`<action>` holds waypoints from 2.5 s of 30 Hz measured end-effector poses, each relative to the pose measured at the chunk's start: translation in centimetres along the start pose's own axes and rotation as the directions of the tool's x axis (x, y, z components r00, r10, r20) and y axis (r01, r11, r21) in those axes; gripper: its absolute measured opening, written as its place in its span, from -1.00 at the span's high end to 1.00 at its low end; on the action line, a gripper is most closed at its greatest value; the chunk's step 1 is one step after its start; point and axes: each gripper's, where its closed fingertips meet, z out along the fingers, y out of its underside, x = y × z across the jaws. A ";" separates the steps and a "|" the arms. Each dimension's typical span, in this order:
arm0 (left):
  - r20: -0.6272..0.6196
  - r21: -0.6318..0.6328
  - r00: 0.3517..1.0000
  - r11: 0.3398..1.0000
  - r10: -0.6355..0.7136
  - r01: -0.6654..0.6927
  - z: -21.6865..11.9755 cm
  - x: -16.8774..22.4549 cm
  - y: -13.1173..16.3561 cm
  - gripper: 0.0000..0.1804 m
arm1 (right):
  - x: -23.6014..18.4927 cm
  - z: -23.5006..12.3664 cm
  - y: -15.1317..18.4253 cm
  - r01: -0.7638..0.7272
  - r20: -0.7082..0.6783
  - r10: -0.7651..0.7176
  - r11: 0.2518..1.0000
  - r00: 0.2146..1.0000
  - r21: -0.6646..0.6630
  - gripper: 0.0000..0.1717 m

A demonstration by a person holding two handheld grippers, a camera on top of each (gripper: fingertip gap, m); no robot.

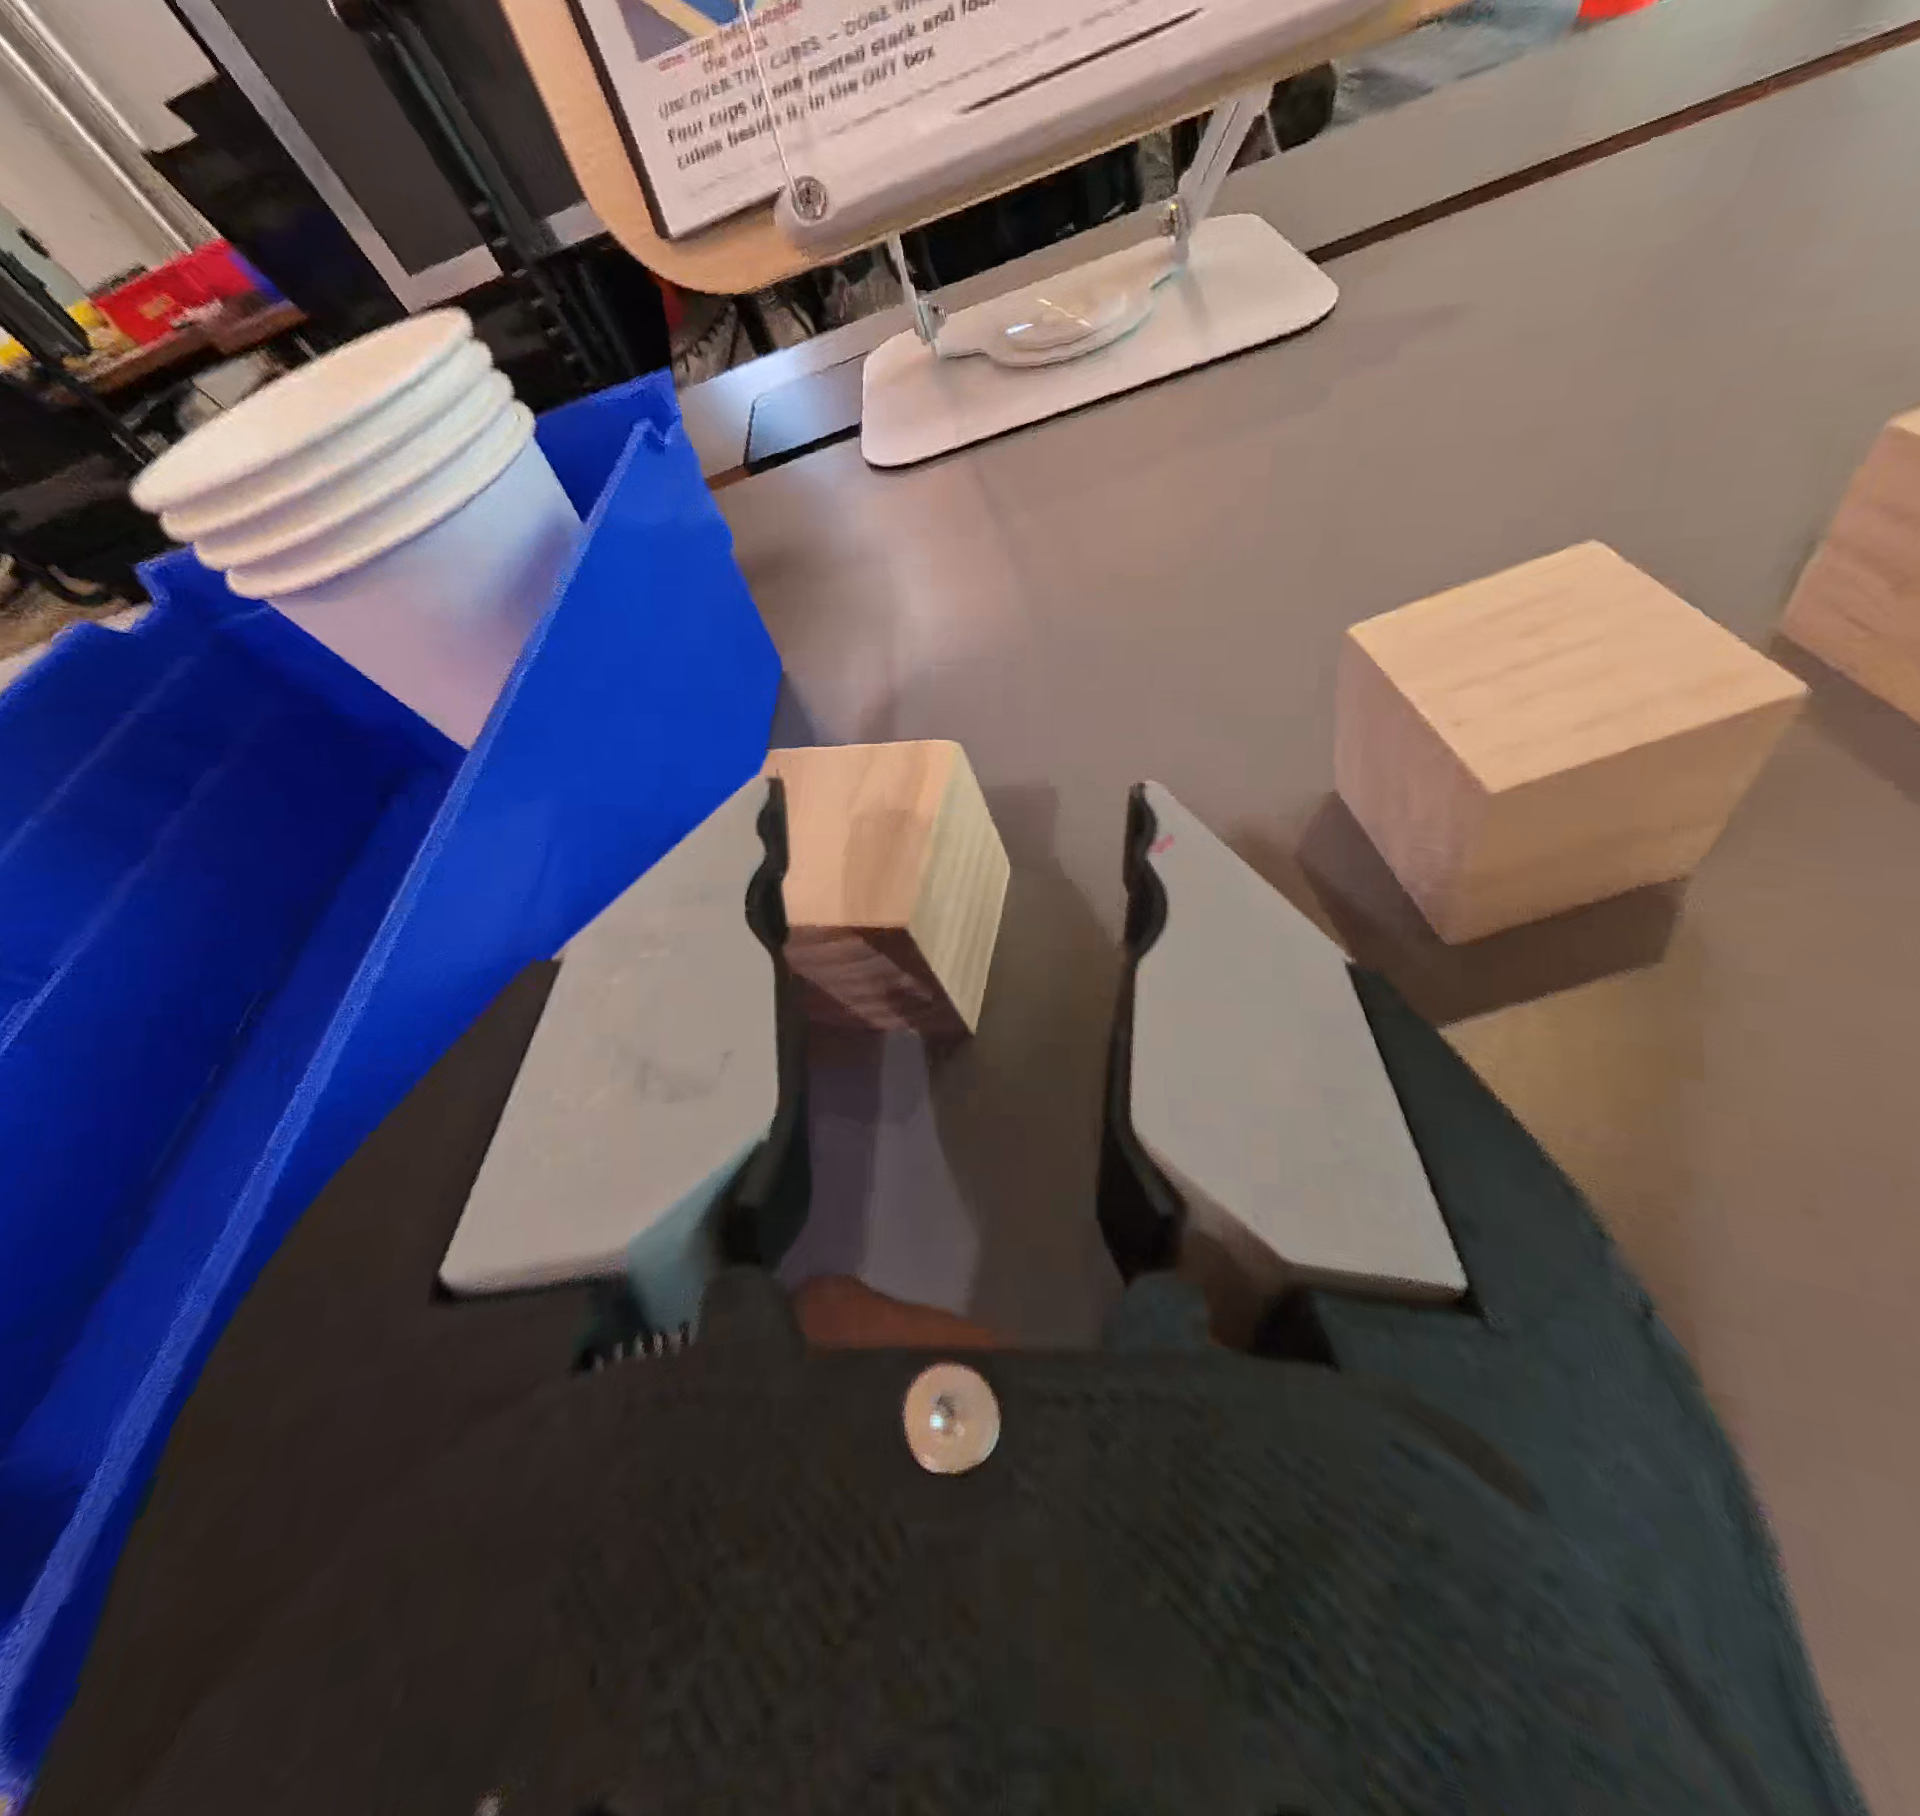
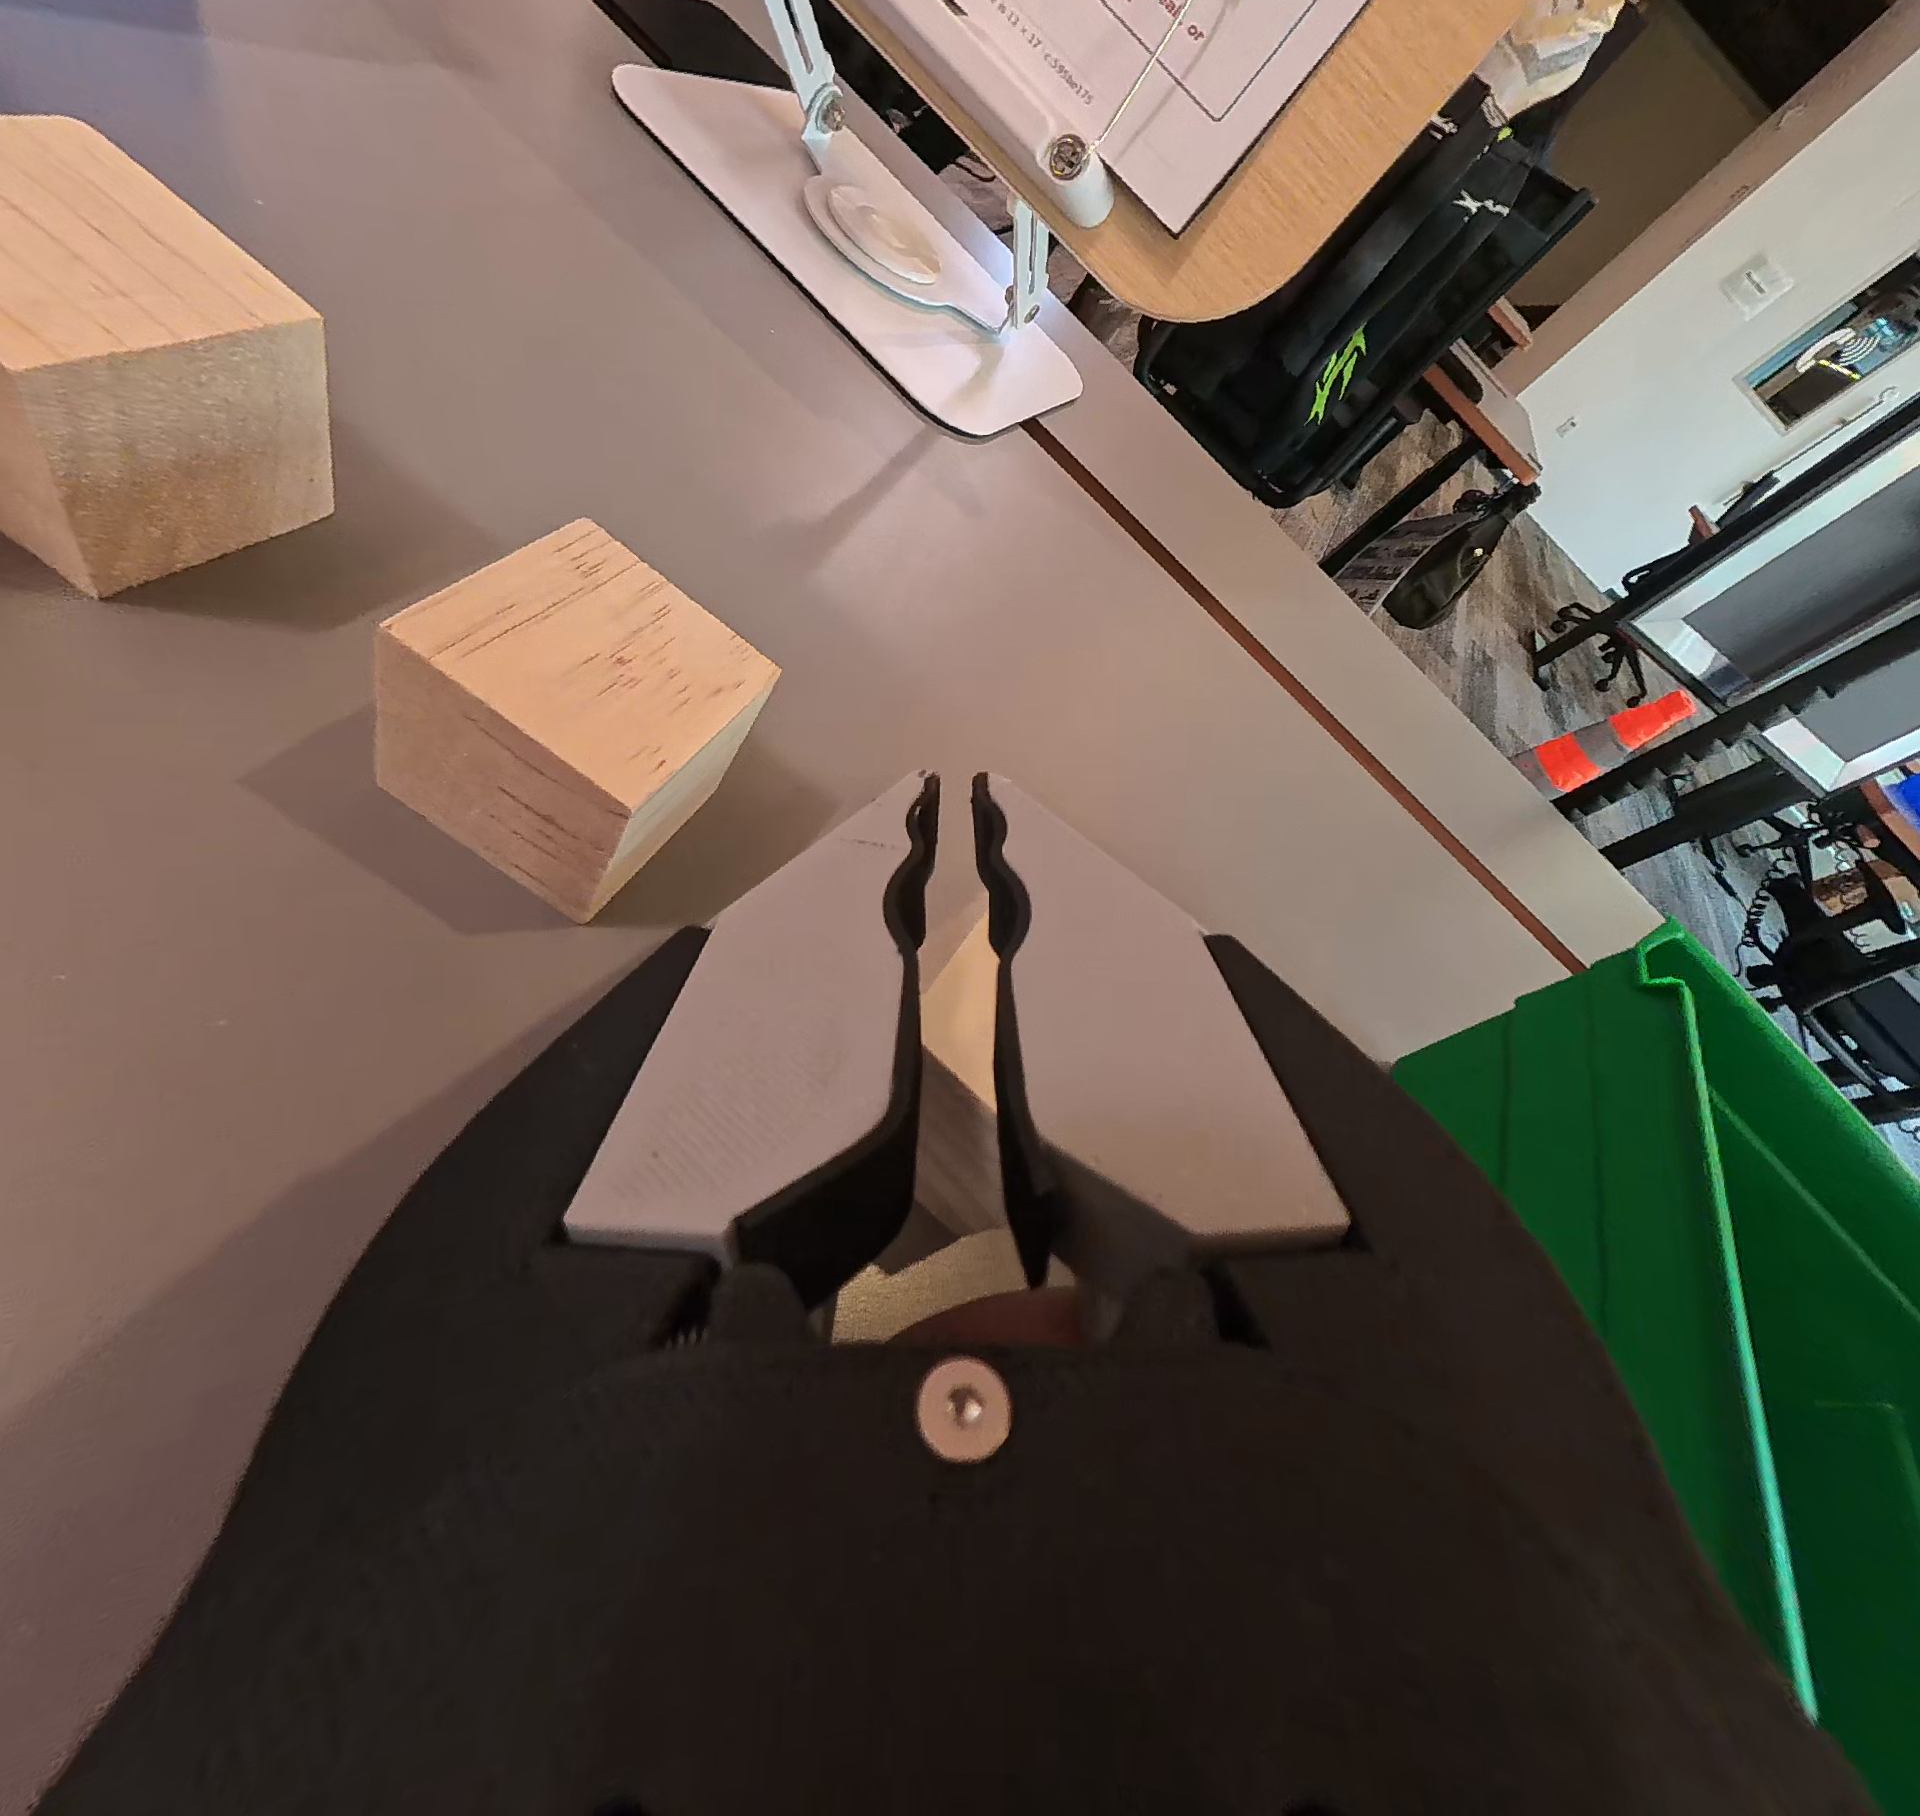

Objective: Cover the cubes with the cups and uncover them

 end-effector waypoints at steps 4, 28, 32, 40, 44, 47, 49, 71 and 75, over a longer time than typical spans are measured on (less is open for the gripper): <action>-0.057 -0.136 0.996 0.989 -0.067 0.058 1.2 -0.3 2.0 0.24 | -0.2 0.0 0.0 0.012 0.002 -0.012 1.000 1.000 -0.001 0.97; -0.013 0.084 0.948 0.945 -0.317 0.317 -0.3 -1.5 -1.1 0.46 | -0.4 0.1 0.0 0.025 -0.003 -0.025 1.000 1.000 0.001 0.97; 0.020 0.114 0.939 0.933 -0.344 0.340 -1.7 -2.5 -0.7 0.79 | -0.6 0.1 -0.1 0.035 -0.001 -0.035 0.999 0.999 0.003 0.97; 0.180 -0.017 0.967 0.982 -0.182 0.188 -1.5 -3.9 1.4 1.00 | -0.6 -0.1 -0.3 0.038 -0.004 -0.038 0.999 0.999 0.012 0.97; 0.120 -0.131 0.978 0.973 -0.173 0.188 -0.6 -3.1 2.8 1.00 | -0.5 -0.2 -0.4 0.031 -0.002 -0.031 0.999 1.000 0.020 0.97; 0.040 -0.244 0.990 0.959 -0.137 0.143 0.2 -1.6 4.2 1.00 | -0.7 -0.3 -0.5 0.041 -0.002 -0.041 0.999 0.999 0.021 0.97; -0.030 -0.287 0.996 0.956 -0.079 0.068 0.6 -0.2 4.6 1.00 | -0.7 -0.3 -0.5 0.047 -0.004 -0.046 0.999 0.999 0.023 0.97; -0.066 -0.189 0.912 0.892 0.406 -0.411 -0.4 4.2 3.9 1.00 | 4.6 -1.4 -0.6 -0.313 -0.045 0.320 0.941 0.946 0.125 0.99; -0.145 -0.172 0.909 0.895 0.390 -0.412 -1.4 5.7 4.2 1.00 | 4.3 -1.5 -1.0 -0.279 -0.060 0.289 0.950 0.955 0.141 0.99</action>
